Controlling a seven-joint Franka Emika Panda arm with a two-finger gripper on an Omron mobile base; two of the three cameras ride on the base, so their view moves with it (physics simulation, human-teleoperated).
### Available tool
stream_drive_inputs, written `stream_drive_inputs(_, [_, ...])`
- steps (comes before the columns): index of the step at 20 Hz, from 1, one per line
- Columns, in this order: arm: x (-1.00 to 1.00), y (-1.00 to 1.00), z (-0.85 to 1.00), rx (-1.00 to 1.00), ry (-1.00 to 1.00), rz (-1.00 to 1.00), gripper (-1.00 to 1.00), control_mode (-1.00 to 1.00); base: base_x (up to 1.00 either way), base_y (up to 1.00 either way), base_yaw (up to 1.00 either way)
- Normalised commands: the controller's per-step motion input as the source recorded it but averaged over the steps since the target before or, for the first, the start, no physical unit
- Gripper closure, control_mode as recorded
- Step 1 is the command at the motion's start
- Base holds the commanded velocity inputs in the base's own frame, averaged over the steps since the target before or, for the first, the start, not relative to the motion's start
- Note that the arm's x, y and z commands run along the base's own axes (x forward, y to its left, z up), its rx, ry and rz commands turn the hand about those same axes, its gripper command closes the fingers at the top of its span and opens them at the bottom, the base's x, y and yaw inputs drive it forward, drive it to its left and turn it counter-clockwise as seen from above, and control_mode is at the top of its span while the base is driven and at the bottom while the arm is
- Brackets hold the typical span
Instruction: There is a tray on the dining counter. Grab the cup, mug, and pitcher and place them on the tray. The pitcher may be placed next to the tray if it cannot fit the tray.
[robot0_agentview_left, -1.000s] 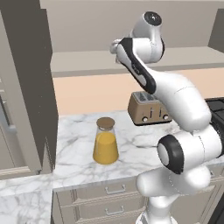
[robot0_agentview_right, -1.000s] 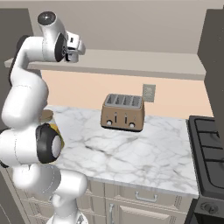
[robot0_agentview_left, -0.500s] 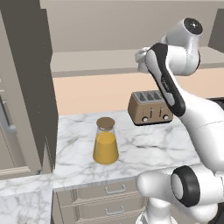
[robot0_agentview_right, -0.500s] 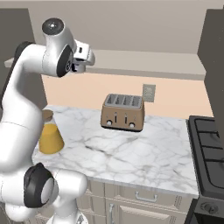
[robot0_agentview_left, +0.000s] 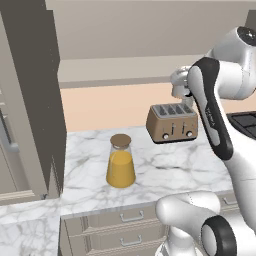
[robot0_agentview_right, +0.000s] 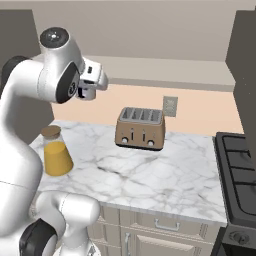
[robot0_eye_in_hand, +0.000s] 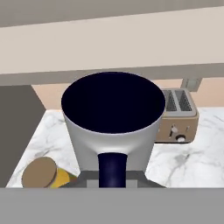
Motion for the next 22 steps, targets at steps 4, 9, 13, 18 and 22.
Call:
stream_drive_inputs(4, [-0.46, 0.00, 0.00, -0.03, 0.19, 0.00, 1.00, -1.00, 0.00, 0.00, 0.00])
stream_drive_inputs(9, [-0.32, 0.00, -0.02, -0.05, 0.14, 0.00, 1.00, -1.00, 0.00, 0.00, 0.00])
stream_drive_inputs(13, [-0.23, 0.00, -0.20, -0.05, 0.06, 0.00, 1.00, -1.00, 0.00, 0.00, 0.00])
stream_drive_inputs(18, [-0.18, 0.00, -0.33, -0.02, 0.00, 0.00, 1.00, -1.00, 0.00, 0.00, 0.00])
stream_drive_inputs(22, [-0.05, 0.00, -0.09, -0.01, -0.02, -0.02, 1.00, -1.00, 0.00, 0.00, 0.00])
